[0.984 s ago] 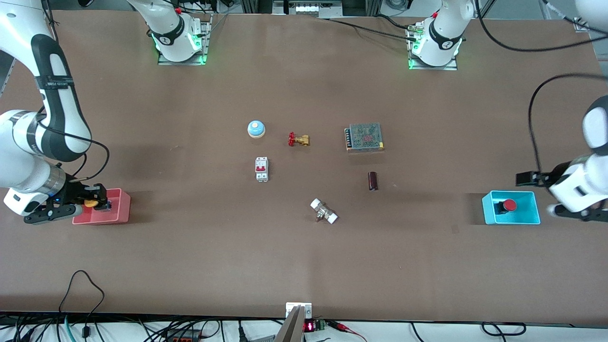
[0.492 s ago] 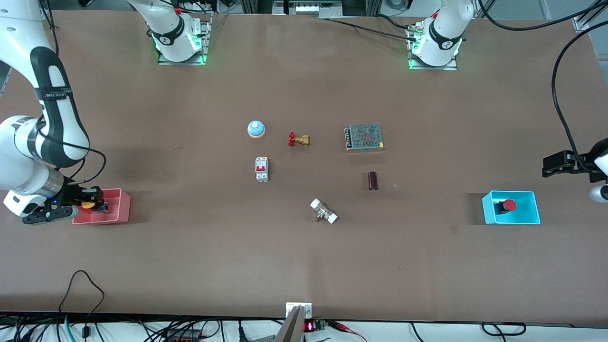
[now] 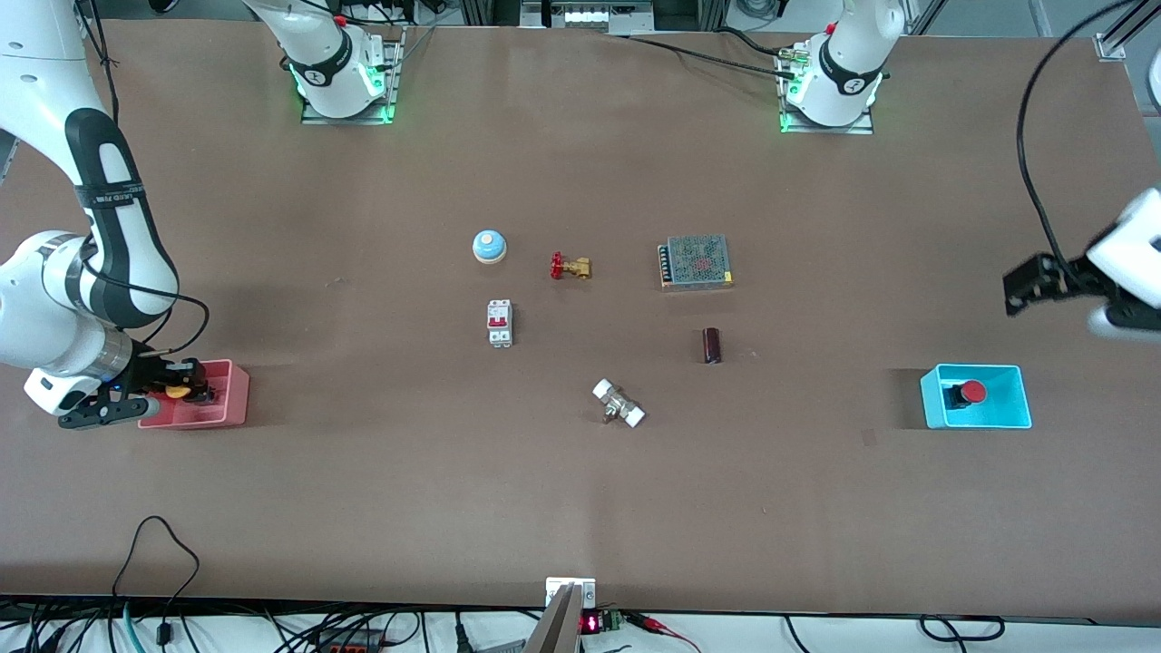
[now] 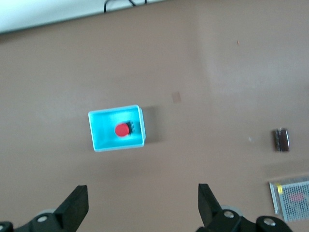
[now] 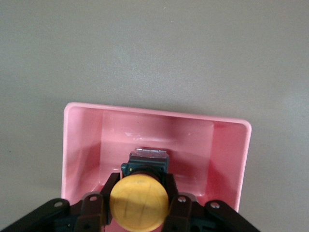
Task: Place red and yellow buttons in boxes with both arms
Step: 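Lower the yellow button into the pink box and open the right gripper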
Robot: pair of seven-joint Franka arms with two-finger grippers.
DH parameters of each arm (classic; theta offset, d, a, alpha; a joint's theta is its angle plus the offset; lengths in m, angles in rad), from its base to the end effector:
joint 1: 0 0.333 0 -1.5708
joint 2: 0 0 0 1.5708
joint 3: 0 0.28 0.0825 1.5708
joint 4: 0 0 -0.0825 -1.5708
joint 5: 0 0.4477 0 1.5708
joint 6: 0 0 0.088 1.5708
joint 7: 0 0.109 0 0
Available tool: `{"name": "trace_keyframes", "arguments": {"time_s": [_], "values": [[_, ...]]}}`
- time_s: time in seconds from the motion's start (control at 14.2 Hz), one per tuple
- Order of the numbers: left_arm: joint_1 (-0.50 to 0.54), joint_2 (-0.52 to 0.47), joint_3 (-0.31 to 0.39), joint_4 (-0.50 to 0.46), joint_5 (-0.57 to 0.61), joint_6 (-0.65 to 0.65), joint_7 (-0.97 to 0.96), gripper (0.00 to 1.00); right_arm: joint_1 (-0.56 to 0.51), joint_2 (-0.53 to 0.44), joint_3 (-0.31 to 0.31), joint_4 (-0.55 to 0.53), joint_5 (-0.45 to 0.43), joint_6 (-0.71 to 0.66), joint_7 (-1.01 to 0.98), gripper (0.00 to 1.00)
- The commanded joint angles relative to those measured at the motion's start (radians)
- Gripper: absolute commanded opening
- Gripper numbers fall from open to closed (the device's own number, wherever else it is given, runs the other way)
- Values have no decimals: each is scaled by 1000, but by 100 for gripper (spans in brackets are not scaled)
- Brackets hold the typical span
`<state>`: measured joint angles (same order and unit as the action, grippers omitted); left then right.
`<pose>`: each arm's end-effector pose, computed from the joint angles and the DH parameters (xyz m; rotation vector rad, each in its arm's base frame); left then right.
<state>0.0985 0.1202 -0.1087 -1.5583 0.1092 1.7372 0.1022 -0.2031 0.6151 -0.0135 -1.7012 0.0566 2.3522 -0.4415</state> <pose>0.6637 0.0065 0.5322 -3.0366 0.1918 -0.0837 0.6895 -0.1504 0.1653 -3.1072 -0.2935 -0.0700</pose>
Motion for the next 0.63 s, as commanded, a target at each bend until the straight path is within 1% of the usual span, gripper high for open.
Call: {"name": "trace_keyframes", "arguments": {"time_s": [0.0,0.07,0.14,0.21,0.28,0.35,0.42,0.56], "values": [[35,-102,-5,-140,-58,41,5,100,-6,14,6,11,23,15,-28,47],[33,-103,-6,-140,-62,16,-12,100,-6,15,6,11,23,15,-28,52],[33,-102,-6,-129,-63,-7,-15,100,-6,15,6,11,23,15,-28,52],[32,-102,-9,-122,-59,-27,-15,100,-6,17,6,11,23,15,-28,55],[32,-102,-12,-120,-56,-36,-15,100,-6,20,6,9,23,15,-28,58],[32,-102,-12,-120,-54,-36,-13,100,-6,21,6,11,23,16,-28,59],[32,-102,-14,-120,-52,-36,-12,100,-6,21,6,11,23,16,-26,67],[27,-102,-17,-120,-46,-48,-12,100,-2,9,7,11,23,10,-25,86]]}}
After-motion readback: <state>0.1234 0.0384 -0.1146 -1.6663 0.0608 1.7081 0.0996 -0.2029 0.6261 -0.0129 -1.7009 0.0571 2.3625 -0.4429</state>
